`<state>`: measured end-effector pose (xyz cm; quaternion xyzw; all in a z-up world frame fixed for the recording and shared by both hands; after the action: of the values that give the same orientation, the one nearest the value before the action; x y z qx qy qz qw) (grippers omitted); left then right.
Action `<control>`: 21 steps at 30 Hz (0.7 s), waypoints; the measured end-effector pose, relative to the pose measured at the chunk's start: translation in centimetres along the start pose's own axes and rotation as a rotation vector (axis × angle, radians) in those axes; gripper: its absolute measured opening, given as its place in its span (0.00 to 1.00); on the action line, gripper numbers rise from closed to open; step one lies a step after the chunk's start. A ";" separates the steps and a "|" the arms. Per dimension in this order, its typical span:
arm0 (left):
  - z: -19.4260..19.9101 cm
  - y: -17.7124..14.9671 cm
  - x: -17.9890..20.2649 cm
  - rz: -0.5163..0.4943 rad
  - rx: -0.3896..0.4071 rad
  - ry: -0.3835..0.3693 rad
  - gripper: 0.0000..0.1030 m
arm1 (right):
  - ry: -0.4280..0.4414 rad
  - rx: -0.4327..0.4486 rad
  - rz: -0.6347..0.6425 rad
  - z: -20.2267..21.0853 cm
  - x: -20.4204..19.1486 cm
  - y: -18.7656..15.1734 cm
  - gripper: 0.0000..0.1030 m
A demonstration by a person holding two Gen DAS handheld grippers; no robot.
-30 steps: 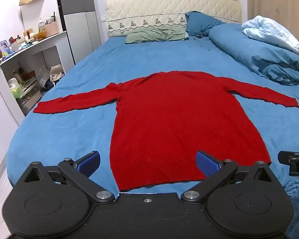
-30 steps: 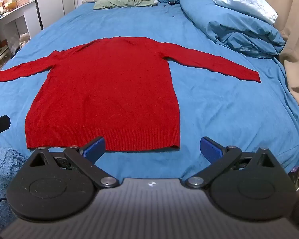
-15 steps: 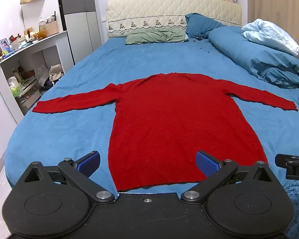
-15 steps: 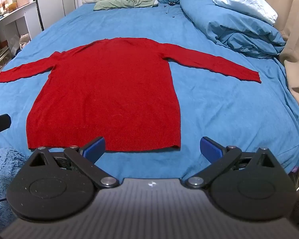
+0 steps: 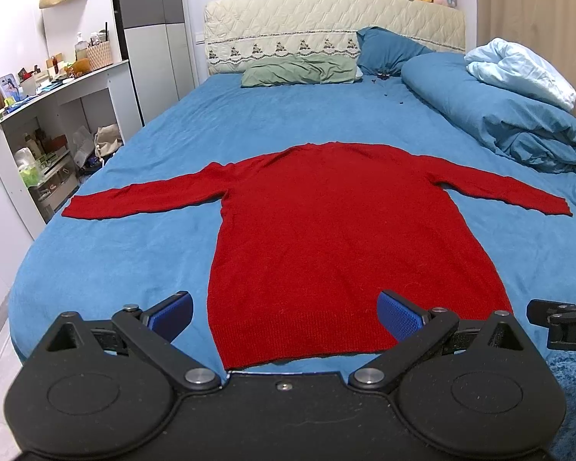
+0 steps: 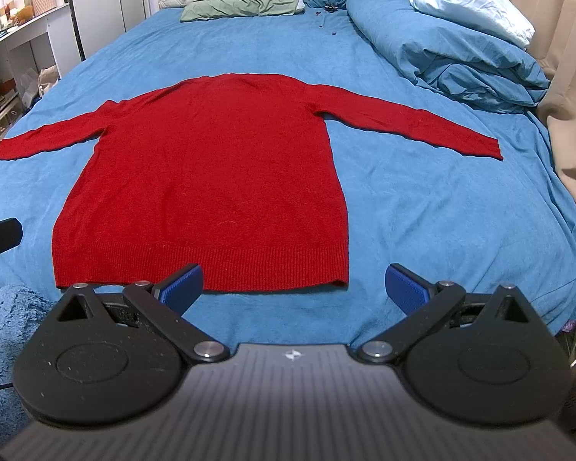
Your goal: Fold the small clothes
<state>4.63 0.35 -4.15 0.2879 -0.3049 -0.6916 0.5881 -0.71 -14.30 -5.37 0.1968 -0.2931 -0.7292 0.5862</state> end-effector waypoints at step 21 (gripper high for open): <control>0.2 0.1 -0.1 0.004 0.002 -0.002 1.00 | 0.000 0.003 0.000 0.1 -0.1 -0.2 1.00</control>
<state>4.55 0.45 -3.97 0.2870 -0.3066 -0.6905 0.5889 -0.85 -14.17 -5.44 0.1973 -0.2943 -0.7288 0.5860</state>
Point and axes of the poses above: each gripper's, at about its wrist camera, not at the fingertips, and z roughly against the way its jaws point, x to its right, y to its top, the point moved 7 cm from there along -z, roughly the way its jaws point, and after that the axes turned 3 degrees about -y, right-handed, at the moved point
